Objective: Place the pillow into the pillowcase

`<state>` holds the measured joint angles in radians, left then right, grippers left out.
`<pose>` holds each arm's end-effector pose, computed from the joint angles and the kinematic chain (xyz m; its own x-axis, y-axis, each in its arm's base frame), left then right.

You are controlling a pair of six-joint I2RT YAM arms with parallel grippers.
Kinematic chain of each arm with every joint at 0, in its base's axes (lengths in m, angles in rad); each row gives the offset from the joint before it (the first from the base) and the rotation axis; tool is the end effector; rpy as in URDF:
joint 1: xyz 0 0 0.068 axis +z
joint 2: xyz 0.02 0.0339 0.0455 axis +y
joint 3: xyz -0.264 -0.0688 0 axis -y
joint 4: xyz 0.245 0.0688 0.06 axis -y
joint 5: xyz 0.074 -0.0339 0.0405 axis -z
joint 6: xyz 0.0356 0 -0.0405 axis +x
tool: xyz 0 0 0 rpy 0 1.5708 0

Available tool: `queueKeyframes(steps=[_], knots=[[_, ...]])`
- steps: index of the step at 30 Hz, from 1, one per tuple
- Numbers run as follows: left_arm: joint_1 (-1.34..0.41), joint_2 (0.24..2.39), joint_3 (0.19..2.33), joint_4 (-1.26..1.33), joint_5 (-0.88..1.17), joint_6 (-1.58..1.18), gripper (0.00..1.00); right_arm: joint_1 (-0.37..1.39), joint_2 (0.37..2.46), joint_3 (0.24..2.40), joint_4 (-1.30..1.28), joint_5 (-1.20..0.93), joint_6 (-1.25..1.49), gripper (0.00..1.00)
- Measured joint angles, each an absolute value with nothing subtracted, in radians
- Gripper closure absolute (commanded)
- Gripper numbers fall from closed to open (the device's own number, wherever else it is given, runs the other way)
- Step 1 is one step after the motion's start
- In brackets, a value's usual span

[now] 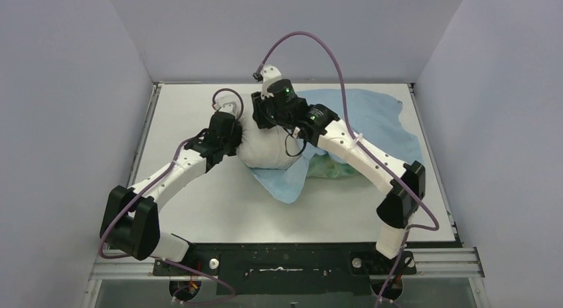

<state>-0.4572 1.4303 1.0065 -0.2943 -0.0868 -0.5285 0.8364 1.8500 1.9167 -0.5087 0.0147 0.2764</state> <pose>0.2826 -0.1356 0.2568 -0.7020 -0.2145 -0.6791 0.0315 0.9433 -0.3305 0.2901 0.3205 0.3966 -0.4759 -0.1199 -0.8713 -0.6272 0.7408 0.2406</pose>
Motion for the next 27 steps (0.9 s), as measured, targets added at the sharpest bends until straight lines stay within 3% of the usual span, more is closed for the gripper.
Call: queueKeyframes(steps=[3, 7, 13, 19, 27], knots=[[-0.458, 1.434, 0.985, -0.245, -0.060, -0.548, 1.00, 0.857, 1.711, 1.717, -0.525, 0.041, 0.274, 0.57], [-0.458, 1.442, 0.971, -0.197, -0.038, -0.565, 1.00, 0.889, 1.538, 1.547, -0.567, 0.098, 0.265, 0.51], [-0.457, 1.443, 0.971, -0.162, -0.016, -0.572, 1.00, 0.901, 1.397, 1.456, -0.651, 0.248, 0.222, 0.52], [-0.457, 1.443, 0.969, -0.154, -0.012, -0.572, 1.00, 0.897, 1.390, 1.413, -0.687, 0.403, 0.169, 0.54], [-0.457, 1.442, 0.961, -0.147, -0.006, -0.573, 1.00, 0.890, 1.432, 1.409, -0.690, 0.449, 0.139, 0.62]])
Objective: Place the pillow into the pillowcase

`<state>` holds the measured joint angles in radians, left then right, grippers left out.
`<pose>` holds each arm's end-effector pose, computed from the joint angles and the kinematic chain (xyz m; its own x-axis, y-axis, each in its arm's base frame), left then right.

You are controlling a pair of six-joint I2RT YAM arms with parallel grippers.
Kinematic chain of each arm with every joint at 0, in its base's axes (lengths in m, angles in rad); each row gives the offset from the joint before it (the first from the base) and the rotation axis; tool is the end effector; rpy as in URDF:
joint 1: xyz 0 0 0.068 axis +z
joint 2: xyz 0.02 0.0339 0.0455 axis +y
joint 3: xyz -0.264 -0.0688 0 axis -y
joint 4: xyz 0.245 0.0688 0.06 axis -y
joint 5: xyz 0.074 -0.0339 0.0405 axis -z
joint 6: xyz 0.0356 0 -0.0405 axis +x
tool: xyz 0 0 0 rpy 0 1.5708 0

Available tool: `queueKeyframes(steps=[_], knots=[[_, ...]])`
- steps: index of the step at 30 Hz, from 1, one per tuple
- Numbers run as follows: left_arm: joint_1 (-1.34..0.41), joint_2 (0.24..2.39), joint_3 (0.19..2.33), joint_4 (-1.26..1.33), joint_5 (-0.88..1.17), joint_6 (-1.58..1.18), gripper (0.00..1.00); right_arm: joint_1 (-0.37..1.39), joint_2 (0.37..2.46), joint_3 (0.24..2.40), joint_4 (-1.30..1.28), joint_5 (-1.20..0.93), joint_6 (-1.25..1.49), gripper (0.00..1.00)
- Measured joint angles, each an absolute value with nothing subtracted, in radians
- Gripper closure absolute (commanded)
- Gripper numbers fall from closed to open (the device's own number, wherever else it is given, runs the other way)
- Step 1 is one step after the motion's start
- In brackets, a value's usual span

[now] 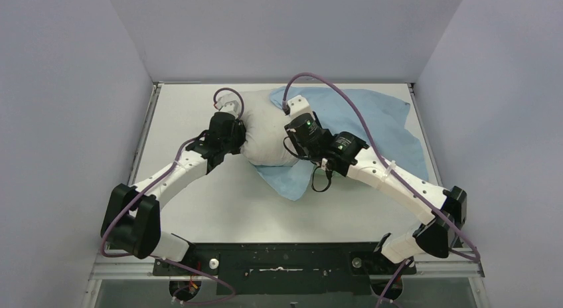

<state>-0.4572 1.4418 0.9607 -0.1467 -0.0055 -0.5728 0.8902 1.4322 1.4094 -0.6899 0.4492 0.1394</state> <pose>0.2869 -0.1409 0.2507 -0.6800 -0.2695 -0.6819 0.0820 0.8962 -0.4359 0.2071 0.2313 0.3600 -0.4760 -0.3890 -0.7887 -0.4314 0.8848 -0.1761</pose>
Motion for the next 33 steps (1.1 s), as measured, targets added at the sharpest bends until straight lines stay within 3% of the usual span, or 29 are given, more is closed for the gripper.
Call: queueKeyframes(steps=[3, 6, 7, 13, 19, 27, 33], knots=[[-0.457, 1.439, 0.961, -0.147, -0.006, -0.572, 1.00, 0.886, 1.470, 1.410, -0.690, 0.448, 0.134, 0.67], [-0.458, 1.435, 0.960, -0.147, -0.006, -0.572, 1.00, 0.884, 1.497, 1.418, -0.691, 0.440, 0.120, 0.96], [-0.458, 1.433, 0.959, -0.147, -0.006, -0.572, 1.00, 0.884, 1.500, 1.425, -0.691, 0.438, 0.116, 1.00], [-0.458, 1.420, 0.958, -0.147, -0.007, -0.572, 1.00, 0.888, 1.524, 1.525, -0.736, 0.392, 0.105, 1.00], [-0.458, 1.414, 0.955, -0.148, -0.007, -0.573, 1.00, 0.947, 1.513, 1.579, -0.726, 0.203, 0.097, 1.00], [-0.475, 1.416, 0.955, -0.153, -0.055, -0.572, 1.00, 0.944, 1.490, 1.449, -0.537, -0.073, 0.165, 1.00], [-0.483, 1.432, 0.952, -0.173, -0.102, -0.569, 1.00, 0.934, 1.528, 1.389, -0.448, -0.155, 0.214, 0.99]])
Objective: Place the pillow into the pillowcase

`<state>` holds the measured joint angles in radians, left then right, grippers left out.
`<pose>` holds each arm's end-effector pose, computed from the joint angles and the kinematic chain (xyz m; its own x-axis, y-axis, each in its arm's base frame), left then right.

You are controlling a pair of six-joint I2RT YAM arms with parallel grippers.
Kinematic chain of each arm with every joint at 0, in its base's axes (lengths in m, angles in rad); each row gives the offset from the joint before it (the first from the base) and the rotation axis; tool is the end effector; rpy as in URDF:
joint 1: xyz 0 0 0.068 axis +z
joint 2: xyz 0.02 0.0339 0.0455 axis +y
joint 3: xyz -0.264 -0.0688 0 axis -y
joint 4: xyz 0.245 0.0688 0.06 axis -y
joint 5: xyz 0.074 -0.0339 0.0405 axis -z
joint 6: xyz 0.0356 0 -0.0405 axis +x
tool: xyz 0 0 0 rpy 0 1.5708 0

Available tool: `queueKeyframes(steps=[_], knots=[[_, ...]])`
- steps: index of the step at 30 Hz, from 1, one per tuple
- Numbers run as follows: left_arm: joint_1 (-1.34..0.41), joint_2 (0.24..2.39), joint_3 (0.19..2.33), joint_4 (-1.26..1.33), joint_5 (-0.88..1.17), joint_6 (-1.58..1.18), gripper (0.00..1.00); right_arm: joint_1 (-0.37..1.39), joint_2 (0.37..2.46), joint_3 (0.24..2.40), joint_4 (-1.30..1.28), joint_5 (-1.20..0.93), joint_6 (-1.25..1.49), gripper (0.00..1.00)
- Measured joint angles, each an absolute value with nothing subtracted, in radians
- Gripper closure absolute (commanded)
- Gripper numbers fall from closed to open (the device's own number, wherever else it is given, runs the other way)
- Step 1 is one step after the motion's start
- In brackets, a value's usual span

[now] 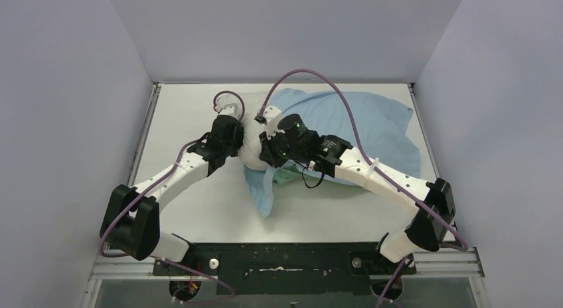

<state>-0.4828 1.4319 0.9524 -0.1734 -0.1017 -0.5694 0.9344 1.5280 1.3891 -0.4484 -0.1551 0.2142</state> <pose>0.2810 -0.1432 0.2487 -0.6637 -0.2577 -0.7022 0.0388 0.9257 -0.3763 0.2039 0.2852 0.3423 -0.5069 -0.3326 -0.7952 -0.7811 0.5674 0.2606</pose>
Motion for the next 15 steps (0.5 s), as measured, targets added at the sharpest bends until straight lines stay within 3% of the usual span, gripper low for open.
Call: queueKeyframes(steps=[4, 7, 9, 11, 15], knots=[[-0.485, 1.433, 0.932, -0.165, -0.116, -0.578, 0.96, 0.914, 1.526, 1.367, -0.419, -0.184, 0.242, 0.69], [-0.492, 1.432, 0.922, -0.165, -0.113, -0.591, 0.66, 0.891, 1.494, 1.309, -0.419, -0.149, 0.286, 0.47], [-0.496, 1.421, 0.913, -0.174, -0.105, -0.595, 0.50, 0.867, 1.438, 1.253, -0.432, -0.120, 0.323, 0.37], [-0.496, 1.380, 0.887, -0.187, -0.103, -0.601, 0.42, 0.823, 1.360, 1.198, -0.455, -0.076, 0.354, 0.31], [-0.502, 1.210, 0.825, -0.264, -0.089, -0.613, 0.40, 0.745, 1.188, 1.118, -0.493, 0.048, 0.410, 0.19]])
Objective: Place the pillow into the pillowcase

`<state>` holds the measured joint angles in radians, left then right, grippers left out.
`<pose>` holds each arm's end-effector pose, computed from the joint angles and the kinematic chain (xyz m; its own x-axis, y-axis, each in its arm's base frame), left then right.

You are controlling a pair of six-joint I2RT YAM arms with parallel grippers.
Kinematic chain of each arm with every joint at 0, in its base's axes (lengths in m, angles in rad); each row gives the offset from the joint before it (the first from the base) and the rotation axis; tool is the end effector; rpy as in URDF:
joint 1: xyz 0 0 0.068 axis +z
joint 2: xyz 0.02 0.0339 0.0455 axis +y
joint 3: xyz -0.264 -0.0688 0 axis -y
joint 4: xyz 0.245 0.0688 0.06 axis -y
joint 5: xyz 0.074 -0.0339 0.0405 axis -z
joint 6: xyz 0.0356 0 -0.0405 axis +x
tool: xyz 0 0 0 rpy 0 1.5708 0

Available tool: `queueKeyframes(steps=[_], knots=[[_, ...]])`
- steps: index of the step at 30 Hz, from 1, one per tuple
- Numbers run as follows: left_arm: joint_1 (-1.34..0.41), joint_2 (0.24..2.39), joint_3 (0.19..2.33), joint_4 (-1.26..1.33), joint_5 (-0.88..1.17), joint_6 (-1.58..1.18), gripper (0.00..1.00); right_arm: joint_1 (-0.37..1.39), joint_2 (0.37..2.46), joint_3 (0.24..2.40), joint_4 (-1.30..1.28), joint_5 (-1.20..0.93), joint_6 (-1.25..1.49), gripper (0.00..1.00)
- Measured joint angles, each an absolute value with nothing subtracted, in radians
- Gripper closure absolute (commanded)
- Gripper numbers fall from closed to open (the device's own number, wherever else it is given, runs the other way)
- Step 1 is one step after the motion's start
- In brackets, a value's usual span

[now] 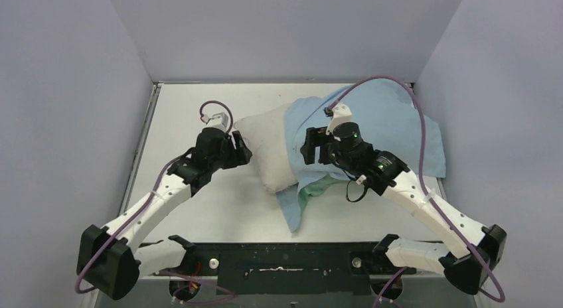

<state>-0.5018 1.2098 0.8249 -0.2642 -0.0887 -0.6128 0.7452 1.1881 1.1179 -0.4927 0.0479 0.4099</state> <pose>0.2326 -0.1240 0.2579 -0.6735 -0.2839 -0.6825 0.0365 0.9094 -0.4144 0.1942 0.1769 0.3426 -0.6178 -0.0284 -0.7858 -0.4376 0.8427 0.3136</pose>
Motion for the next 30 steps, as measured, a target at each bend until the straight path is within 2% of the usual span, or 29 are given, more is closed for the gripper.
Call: queueKeyframes(steps=[5, 9, 14, 19, 24, 26, 30], knots=[[-0.496, 1.011, 0.823, -0.318, -0.093, -0.609, 0.39, 0.725, 1.021, 1.044, -0.508, 0.181, 0.471, 0.04], [-0.474, 0.991, 0.824, -0.297, -0.078, -0.598, 0.39, 0.685, 0.999, 1.022, -0.537, 0.260, 0.488, 0.01], [-0.434, 1.158, 0.898, -0.297, -0.014, -0.566, 0.34, 0.537, 1.041, 1.027, -0.556, 0.286, 0.457, 0.03], [-0.316, 1.296, 0.996, -0.271, 0.103, -0.575, 0.31, 0.322, 1.126, 1.077, -0.556, 0.222, 0.427, 0.03], [-0.252, 1.432, 1.126, -0.280, 0.147, -0.509, 0.31, 0.189, 1.158, 1.081, -0.545, 0.136, 0.436, 0.03], [-0.252, 1.502, 1.208, -0.280, 0.175, -0.472, 0.33, 0.160, 1.164, 1.081, -0.533, 0.110, 0.443, 0.04], [-0.252, 1.639, 1.356, -0.258, 0.257, -0.444, 0.47, 0.110, 1.199, 1.077, -0.484, 0.044, 0.453, 0.07]])
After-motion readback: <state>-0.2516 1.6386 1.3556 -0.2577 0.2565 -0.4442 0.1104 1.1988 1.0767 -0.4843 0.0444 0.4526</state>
